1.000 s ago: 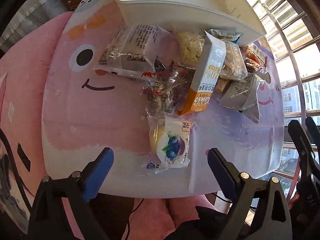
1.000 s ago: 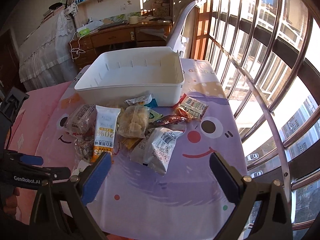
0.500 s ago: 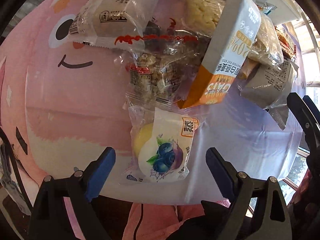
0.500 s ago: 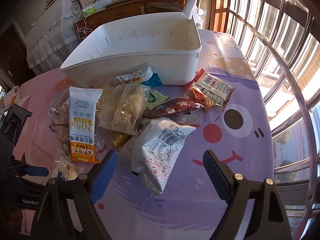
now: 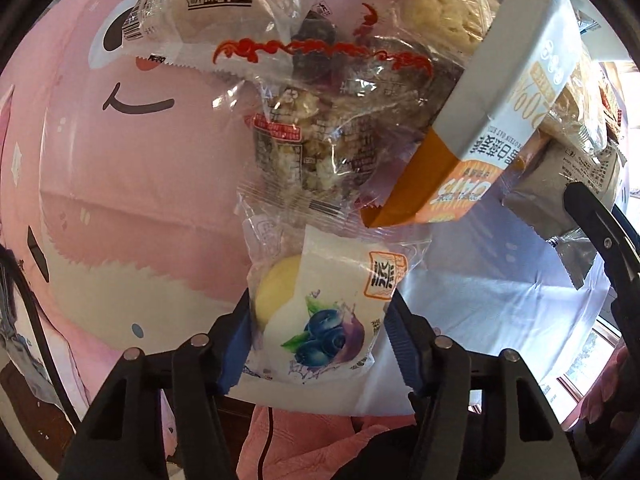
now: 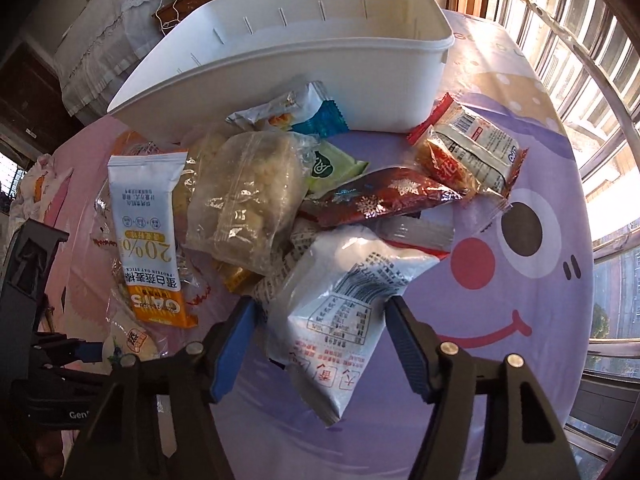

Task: Organize snacks
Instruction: 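Lift the blueberry bun bag with the left gripper while the right gripper grasps a white snack bag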

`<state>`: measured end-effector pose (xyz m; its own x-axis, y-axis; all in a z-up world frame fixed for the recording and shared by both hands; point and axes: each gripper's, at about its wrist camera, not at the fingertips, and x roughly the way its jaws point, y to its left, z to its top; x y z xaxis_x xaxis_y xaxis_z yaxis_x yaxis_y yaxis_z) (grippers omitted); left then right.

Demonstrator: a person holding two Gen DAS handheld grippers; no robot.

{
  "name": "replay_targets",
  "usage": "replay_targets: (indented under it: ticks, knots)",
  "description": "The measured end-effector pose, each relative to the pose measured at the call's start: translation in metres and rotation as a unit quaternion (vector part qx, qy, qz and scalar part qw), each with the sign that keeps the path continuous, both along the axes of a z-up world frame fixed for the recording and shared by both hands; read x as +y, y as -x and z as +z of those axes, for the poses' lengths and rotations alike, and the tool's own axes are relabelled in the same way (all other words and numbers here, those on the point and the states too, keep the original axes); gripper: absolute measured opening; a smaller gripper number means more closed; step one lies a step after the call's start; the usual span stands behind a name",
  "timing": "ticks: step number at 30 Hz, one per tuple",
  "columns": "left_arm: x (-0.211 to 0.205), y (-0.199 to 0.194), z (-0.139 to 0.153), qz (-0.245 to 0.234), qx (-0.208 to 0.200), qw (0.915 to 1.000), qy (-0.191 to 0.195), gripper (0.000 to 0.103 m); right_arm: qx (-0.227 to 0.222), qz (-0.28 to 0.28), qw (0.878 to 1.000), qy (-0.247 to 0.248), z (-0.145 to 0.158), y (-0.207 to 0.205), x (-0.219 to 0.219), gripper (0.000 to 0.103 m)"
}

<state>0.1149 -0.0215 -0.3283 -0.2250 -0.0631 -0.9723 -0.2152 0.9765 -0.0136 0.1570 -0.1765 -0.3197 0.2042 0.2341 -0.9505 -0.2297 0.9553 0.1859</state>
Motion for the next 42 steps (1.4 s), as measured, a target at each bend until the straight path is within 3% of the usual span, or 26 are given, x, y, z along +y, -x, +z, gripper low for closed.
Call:
replay_targets:
  ticks: [7,12,19,32,42]
  knots:
    - [-0.005,-0.005,-0.006,0.006,0.005,1.0,-0.001,0.054,0.015,0.01,1.0,-0.005,-0.001,-0.013,-0.009,0.058]
    - [-0.006,-0.003,-0.008,0.011,0.019,0.9998,-0.003,0.053,0.013,0.011,1.0,-0.015,0.008,-0.014,-0.015,0.043]
    - [-0.004,-0.005,-0.008,0.014,0.021,0.9997,0.001,0.053,0.006,0.016,1.0,-0.027,0.023,-0.011,-0.031,0.031]
    - [0.0,-0.017,0.038,-0.002,-0.022,0.9996,-0.019,0.053,-0.001,-0.006,0.999,-0.051,0.044,0.003,-0.057,0.02]
    - [-0.006,-0.026,0.084,-0.05,-0.045,0.9977,-0.008,0.053,-0.035,-0.023,0.997,-0.06,0.075,0.018,-0.076,0.019]
